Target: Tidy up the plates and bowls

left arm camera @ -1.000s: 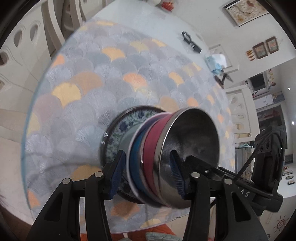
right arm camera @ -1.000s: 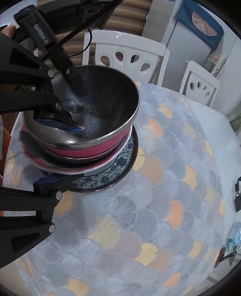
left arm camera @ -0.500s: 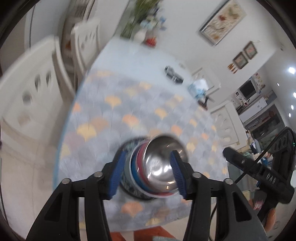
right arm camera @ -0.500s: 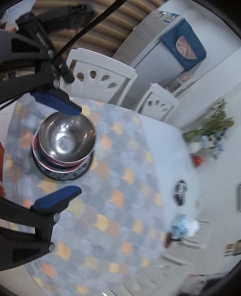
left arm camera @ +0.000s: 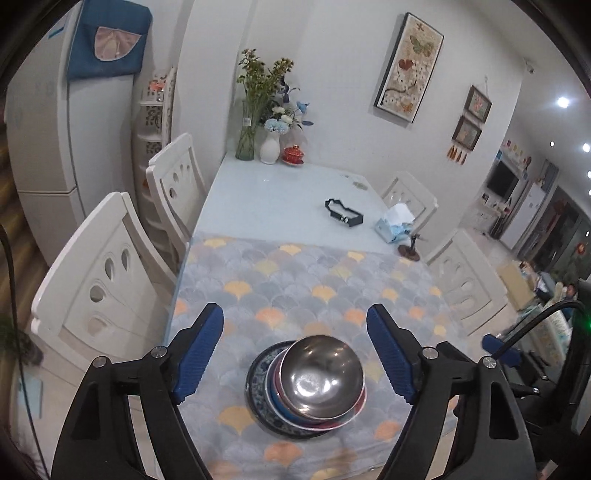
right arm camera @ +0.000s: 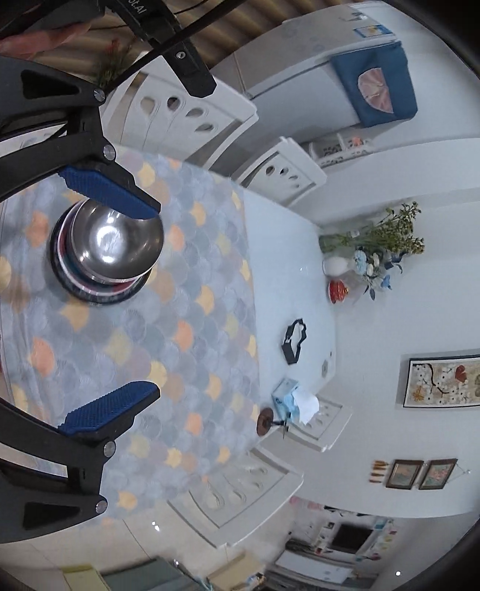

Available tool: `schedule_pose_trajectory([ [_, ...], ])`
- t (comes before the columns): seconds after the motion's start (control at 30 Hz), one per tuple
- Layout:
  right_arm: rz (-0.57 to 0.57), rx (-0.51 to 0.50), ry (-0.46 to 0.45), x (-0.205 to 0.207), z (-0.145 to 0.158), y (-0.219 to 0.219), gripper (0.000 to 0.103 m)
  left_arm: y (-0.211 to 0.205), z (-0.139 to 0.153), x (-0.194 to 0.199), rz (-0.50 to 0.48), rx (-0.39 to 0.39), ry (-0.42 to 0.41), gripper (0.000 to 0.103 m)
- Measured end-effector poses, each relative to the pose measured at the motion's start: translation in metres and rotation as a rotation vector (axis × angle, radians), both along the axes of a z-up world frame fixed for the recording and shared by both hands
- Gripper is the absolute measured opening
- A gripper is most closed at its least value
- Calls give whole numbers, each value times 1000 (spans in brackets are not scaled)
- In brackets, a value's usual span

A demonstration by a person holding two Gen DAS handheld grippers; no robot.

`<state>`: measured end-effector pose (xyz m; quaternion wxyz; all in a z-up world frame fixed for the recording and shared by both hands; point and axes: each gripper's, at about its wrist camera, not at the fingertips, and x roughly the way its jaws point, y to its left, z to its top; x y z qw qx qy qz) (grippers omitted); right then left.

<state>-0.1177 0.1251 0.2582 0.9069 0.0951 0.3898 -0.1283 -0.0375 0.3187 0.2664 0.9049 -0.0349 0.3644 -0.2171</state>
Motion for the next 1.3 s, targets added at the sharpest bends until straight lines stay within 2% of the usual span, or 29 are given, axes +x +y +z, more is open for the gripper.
schedule_pose_trajectory([
  [0.3,-30,10,80,-2,-27,-10,88,-18,-33,-7,-26,98,44,79],
  [0.53,-29,89,123,2,-40,-16,88,-23,-48,-5,-43,153,83,79],
  [0.9,-14,79,157,13,-47,-14,88,-31,-60,3,-53,171,125,79],
  [1.3,-43,100,154,16,-49,-27,88,-42,-67,15,-71,156,156,79],
])
